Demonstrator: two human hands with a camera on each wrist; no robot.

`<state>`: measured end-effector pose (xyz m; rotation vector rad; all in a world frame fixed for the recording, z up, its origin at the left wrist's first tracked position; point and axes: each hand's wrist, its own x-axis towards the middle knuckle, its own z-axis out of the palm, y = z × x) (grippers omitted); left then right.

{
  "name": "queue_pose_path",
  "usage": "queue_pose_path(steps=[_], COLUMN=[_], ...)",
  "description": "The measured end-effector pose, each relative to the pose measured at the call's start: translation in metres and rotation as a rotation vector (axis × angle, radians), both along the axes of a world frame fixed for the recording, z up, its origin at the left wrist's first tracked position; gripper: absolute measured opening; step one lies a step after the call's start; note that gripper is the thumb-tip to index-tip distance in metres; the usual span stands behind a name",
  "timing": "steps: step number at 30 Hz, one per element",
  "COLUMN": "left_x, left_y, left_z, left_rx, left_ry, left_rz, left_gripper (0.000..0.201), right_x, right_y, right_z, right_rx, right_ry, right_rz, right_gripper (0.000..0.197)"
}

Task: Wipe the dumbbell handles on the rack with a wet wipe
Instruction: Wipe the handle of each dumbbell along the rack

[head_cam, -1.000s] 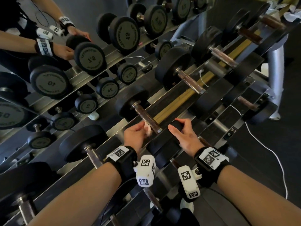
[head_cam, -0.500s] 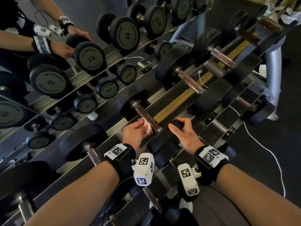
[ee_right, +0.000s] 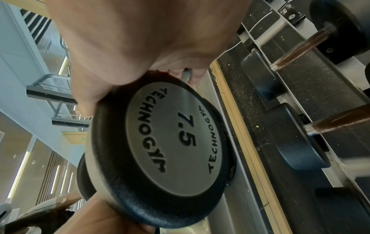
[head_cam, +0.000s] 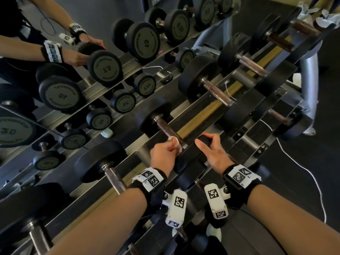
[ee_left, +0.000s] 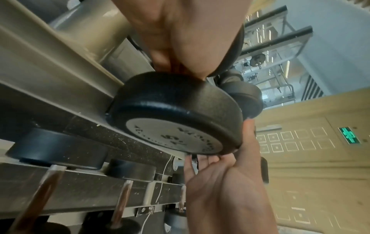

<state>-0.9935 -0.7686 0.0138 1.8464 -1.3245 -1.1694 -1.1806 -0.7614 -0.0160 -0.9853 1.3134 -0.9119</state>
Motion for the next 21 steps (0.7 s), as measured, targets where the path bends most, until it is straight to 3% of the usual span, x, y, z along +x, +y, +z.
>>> queue_pose_path(steps=[3,5,8,11,16,21], left_x=[0.008,0.018,0.029,0.019,0.005,0.008], left_y=[-0.002,-0.011,-0.027,-0.031,-0.021,-0.012], left_z=[0.006,0.01,0.012,0.008,-0.011,-0.019], left_rx=[0.039,0.083,0.011,0.005,0.084,0.138], left_ry=[0.055,0.096,0.019,0.087,0.169,0.188], left_rz=[-0.059,0.011,0.178,0.266,0.301,0.197], left_gripper=[0.028,0.022,0.033,0.038,0.039,0.032], right_x=[0.0,0.0,0.0,0.001,0.0,0.0], right_y=[0.0,-0.001,-0.001,-0.001,-0.001,0.0], right_z=[0.0,0.0,-0.002,-0.002,0.0,0.005], right_rx=[-0.003,-0.012,-0.021,-0.032,-0.019,0.022], right_ry=[0.012,0.042,0.075,0.08,0.112,0.145], right_rz=[-0.008,-0.004,-0.017,-0.028,-0.026,-0.016], right_gripper=[0.053,0.058,0.059,0.064,0.063,0.053])
